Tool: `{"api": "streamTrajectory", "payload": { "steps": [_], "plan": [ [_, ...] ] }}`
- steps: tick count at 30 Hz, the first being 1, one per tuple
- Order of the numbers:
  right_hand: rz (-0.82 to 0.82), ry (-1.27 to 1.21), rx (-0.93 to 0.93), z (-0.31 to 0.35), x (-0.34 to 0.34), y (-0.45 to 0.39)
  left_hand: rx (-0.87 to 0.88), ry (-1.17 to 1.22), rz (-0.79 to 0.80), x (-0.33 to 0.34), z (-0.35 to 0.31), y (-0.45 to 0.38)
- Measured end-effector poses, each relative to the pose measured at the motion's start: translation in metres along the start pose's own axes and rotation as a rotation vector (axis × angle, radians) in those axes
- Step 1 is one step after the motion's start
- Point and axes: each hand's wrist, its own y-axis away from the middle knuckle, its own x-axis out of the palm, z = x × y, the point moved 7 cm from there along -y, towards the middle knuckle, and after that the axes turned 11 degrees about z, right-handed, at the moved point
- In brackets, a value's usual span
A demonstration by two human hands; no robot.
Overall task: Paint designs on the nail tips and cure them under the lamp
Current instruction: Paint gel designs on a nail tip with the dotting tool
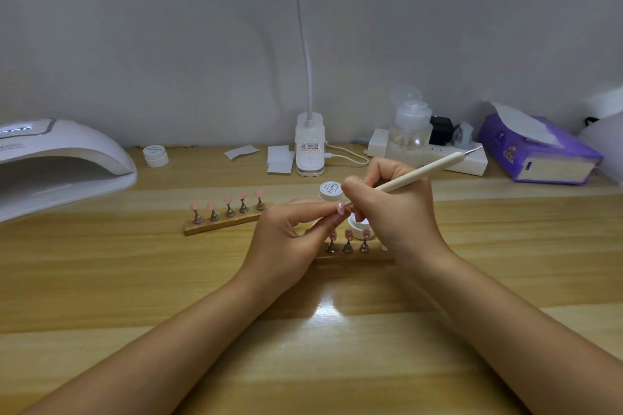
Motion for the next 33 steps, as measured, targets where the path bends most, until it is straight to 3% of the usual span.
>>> {"api": "streamTrajectory", "payload": {
  "steps": [33],
  "plan": [
    [0.003, 0.002, 0.019, -0.0014, -0.0011, 0.0005, 0.025, 0.009, -0.006, -0.0006, -0.001, -0.0004]
  ]
}}
